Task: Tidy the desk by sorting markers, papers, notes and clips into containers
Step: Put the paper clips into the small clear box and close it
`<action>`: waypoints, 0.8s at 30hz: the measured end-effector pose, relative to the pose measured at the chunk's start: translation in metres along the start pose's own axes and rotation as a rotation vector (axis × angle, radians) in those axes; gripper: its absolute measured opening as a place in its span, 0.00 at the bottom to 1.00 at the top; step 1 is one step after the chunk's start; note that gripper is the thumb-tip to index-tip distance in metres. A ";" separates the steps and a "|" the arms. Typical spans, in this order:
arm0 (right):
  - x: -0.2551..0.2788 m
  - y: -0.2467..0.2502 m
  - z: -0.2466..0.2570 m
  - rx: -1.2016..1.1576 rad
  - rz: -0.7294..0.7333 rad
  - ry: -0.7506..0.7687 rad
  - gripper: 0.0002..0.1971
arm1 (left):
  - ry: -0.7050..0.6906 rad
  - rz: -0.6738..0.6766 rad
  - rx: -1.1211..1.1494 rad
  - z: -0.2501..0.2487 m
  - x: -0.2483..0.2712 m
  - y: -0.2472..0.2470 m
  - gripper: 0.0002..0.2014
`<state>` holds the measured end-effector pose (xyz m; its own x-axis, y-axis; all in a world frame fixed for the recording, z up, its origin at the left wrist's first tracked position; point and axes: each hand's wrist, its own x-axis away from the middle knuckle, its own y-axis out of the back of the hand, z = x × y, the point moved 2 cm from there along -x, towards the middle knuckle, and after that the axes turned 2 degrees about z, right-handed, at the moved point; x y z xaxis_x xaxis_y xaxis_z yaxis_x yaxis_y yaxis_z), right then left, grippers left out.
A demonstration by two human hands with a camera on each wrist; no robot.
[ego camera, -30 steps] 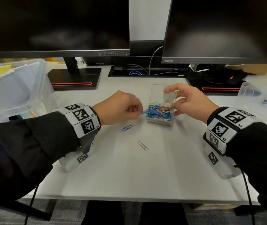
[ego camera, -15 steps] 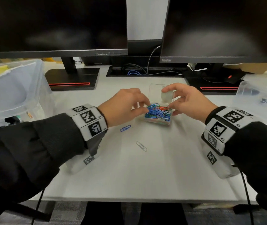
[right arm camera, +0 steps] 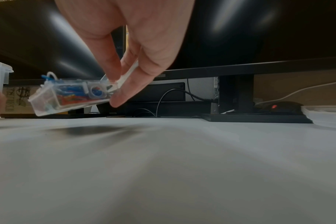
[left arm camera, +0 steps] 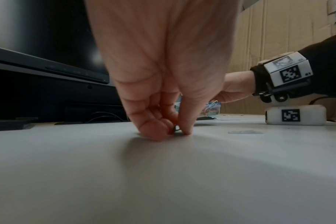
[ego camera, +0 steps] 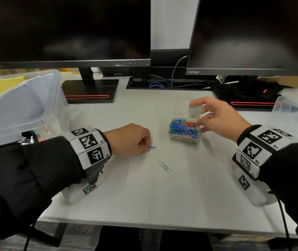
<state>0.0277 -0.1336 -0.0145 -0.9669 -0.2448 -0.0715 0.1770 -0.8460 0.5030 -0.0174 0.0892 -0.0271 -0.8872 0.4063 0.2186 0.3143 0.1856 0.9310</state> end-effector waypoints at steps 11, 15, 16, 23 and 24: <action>0.000 0.000 0.000 0.004 -0.013 -0.003 0.22 | -0.198 0.123 0.211 -0.023 0.002 -0.007 0.10; 0.000 0.000 -0.001 0.011 -0.011 0.000 0.22 | -0.214 0.102 0.172 -0.028 0.001 -0.009 0.06; 0.000 0.000 -0.001 0.012 -0.009 -0.001 0.22 | -0.218 0.107 0.168 -0.028 0.001 -0.009 0.05; 0.000 0.000 -0.001 0.018 -0.008 0.001 0.22 | -0.217 0.044 0.275 -0.031 0.001 -0.007 0.07; 0.000 0.000 -0.001 0.019 -0.005 0.002 0.22 | -0.199 0.064 0.295 -0.030 0.000 -0.008 0.09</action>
<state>0.0277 -0.1338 -0.0153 -0.9673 -0.2419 -0.0760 0.1688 -0.8380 0.5189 -0.0304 0.0608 -0.0257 -0.7886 0.5862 0.1857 0.4769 0.3923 0.7865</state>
